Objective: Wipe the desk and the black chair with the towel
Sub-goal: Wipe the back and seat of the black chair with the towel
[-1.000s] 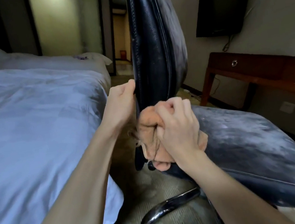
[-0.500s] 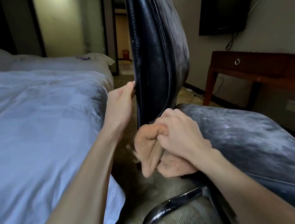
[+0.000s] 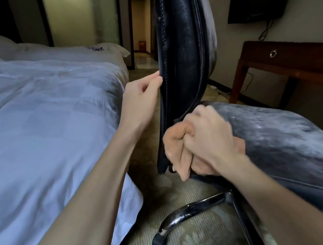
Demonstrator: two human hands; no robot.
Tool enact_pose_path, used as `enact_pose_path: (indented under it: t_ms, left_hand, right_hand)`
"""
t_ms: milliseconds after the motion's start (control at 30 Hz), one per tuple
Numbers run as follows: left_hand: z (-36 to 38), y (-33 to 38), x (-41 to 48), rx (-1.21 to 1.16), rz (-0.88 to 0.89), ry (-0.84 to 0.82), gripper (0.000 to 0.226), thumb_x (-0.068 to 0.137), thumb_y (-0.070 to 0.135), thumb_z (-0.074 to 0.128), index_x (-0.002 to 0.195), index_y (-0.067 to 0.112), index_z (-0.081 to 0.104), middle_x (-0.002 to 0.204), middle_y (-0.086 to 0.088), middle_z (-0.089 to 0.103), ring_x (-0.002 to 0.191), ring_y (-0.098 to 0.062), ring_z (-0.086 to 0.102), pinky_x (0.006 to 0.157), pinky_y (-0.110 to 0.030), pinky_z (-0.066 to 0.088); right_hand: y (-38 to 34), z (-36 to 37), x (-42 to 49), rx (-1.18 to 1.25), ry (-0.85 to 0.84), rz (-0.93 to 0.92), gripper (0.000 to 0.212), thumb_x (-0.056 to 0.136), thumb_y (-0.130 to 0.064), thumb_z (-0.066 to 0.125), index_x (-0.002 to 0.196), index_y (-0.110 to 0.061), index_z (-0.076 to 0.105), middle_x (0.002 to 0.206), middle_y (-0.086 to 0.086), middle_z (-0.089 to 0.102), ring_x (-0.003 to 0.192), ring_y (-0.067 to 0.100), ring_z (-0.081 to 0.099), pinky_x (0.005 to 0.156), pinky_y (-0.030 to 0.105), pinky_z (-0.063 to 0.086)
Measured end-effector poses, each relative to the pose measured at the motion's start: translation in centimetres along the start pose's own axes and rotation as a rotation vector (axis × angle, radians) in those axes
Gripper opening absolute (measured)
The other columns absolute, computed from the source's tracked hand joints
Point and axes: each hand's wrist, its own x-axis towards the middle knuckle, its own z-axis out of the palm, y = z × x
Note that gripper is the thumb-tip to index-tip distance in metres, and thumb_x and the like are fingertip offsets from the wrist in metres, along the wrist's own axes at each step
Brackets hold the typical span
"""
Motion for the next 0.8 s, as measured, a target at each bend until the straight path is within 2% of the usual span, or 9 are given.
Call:
enact_pose_path:
  t_ms: [100,233,333,400,467,567,700,767,800]
  left_hand:
    - [-0.1,-0.4,-0.3,0.031,0.002,0.008,0.039,0.098,0.033,0.057,0.132,0.02,0.071,0.129,0.013,0.071,0.125,0.0,0.062,0.113,-0.037,0.048]
    - [-0.2,-0.5,-0.5,0.064,0.04,0.002,0.031,0.102,0.029,0.056,0.127,0.027,0.072,0.128,0.015,0.071,0.124,0.002,0.062,0.113,-0.035,0.048]
    - [-0.4,-0.7,-0.1,0.089,0.029,-0.009,0.027,0.101,0.04,0.056,0.097,0.032,0.083,0.114,0.006,0.078,0.113,-0.001,0.068,0.107,-0.04,0.052]
    - [-0.5,-1.0,0.4,0.105,0.013,-0.017,0.046,0.098,0.052,0.056,0.075,0.014,0.068,0.085,-0.007,0.072,0.086,-0.012,0.066,0.093,-0.041,0.055]
    - [-0.6,-1.1,0.7,0.072,-0.008,-0.003,0.059,0.094,0.056,0.056,0.073,0.002,0.063,0.077,-0.01,0.066,0.076,-0.016,0.061,0.084,-0.04,0.054]
    - [-0.4,-1.3,0.7,-0.034,-0.059,-0.001,0.057,0.088,0.059,0.058,0.09,0.005,0.077,0.11,-0.019,0.077,0.108,-0.023,0.073,0.106,-0.047,0.053]
    - [-0.3,-1.6,0.6,0.013,-0.061,-0.041,0.047,0.094,0.06,0.056,0.09,0.016,0.07,0.105,-0.006,0.072,0.121,-0.035,0.065,0.111,-0.055,0.048]
    - [-0.3,-1.8,0.3,0.018,-0.025,-0.031,0.051,0.098,0.054,0.058,0.096,0.006,0.076,0.108,-0.004,0.074,0.12,-0.027,0.068,0.111,-0.057,0.048]
    - [-0.3,-1.6,0.1,0.011,-0.021,-0.007,0.049,0.099,0.05,0.059,0.108,0.006,0.078,0.115,0.0,0.075,0.121,-0.018,0.068,0.111,-0.053,0.049]
  right_hand:
    - [1.8,-3.1,1.8,0.055,0.09,0.171,0.01,0.083,-0.024,0.057,0.086,-0.024,0.066,0.098,0.0,0.057,0.098,0.027,0.056,0.071,0.032,0.034]
    - [2.6,-7.0,2.1,0.27,0.489,0.296,0.017,0.081,-0.032,0.061,0.083,-0.016,0.066,0.095,0.002,0.061,0.09,0.023,0.058,0.07,0.03,0.034]
    - [1.4,-7.1,2.7,0.378,0.567,0.358,0.019,0.078,-0.034,0.059,0.09,-0.02,0.052,0.095,-0.001,0.053,0.089,0.021,0.055,0.071,0.029,0.034]
    - [-0.7,-5.8,2.3,0.4,0.511,0.342,0.028,0.076,-0.033,0.064,0.094,-0.023,0.045,0.098,-0.001,0.05,0.093,0.021,0.054,0.072,0.03,0.035]
    - [-3.2,-3.0,0.7,0.339,0.375,0.198,0.03,0.077,-0.029,0.07,0.096,-0.02,0.049,0.104,0.003,0.052,0.097,0.025,0.054,0.07,0.037,0.045]
    - [-5.8,2.1,-2.7,0.096,0.202,-0.084,0.026,0.074,-0.02,0.073,0.096,-0.015,0.059,0.106,0.008,0.058,0.09,0.029,0.055,0.059,0.038,0.049]
    - [-6.3,4.2,-4.2,0.025,0.098,-0.109,0.026,0.073,-0.016,0.074,0.095,-0.017,0.06,0.1,0.005,0.059,0.085,0.027,0.055,0.058,0.033,0.045]
    - [-6.3,4.4,-5.1,0.053,0.0,-0.153,0.033,0.069,-0.023,0.078,0.096,-0.018,0.059,0.099,0.003,0.057,0.086,0.024,0.055,0.057,0.032,0.043]
    - [-6.2,4.5,-5.6,0.067,-0.059,-0.213,0.039,0.064,-0.026,0.081,0.096,-0.02,0.06,0.097,0.001,0.056,0.086,0.023,0.056,0.056,0.03,0.041]
